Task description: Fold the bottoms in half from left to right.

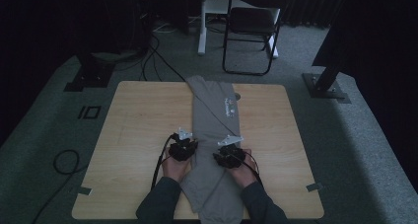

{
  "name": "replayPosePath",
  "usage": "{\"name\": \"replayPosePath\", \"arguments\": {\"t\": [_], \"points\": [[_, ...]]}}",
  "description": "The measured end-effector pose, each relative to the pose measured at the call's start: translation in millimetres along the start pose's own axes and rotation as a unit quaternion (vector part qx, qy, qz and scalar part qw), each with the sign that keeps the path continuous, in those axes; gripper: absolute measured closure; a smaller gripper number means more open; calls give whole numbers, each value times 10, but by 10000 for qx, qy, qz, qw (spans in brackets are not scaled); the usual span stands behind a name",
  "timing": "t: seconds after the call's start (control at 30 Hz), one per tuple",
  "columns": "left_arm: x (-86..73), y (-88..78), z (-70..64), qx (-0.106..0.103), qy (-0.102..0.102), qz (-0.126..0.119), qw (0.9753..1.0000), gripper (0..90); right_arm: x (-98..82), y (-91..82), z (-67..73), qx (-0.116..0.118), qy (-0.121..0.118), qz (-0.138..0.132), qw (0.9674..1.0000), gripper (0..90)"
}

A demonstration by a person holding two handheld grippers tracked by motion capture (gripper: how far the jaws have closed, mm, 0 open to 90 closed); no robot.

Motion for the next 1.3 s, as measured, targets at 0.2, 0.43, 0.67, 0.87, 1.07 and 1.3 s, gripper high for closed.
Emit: {"name": "replayPosePath", "arguments": {"t": [0.2,0.43,0.67,0.87,1.07,1.3], "points": [[-8,-20,29,59,-29,-7,10000,859,-245,-311,-83,-141,-48,179,9997,890],[-20,-58,107,170,-134,-43,9998,858,-472,-565,-177,-133,125,150,9997,823],[-9,-130,131,285,-116,-89,9995,811,-518,-580,-211,-267,112,310,9991,729],[30,-202,72,198,-102,-252,9994,763,-485,-647,-257,-399,193,208,9988,667],[71,-246,-75,1,-18,-401,9992,738,-171,-625,-215,-395,106,-395,9984,659],[-15,-225,-273,-312,307,-201,9988,725,-172,-307,-139,-355,0,-113,9993,630]]}}
Point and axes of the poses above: each handheld gripper's, and its own axes: y roughly forward along the jaws, x roughly out of its top, z roughly to its left, the point moved 10 cm from there along y, roughly forward along the jaws, and after that the axes turned 6 degrees about -z, right-handed, at the moved point
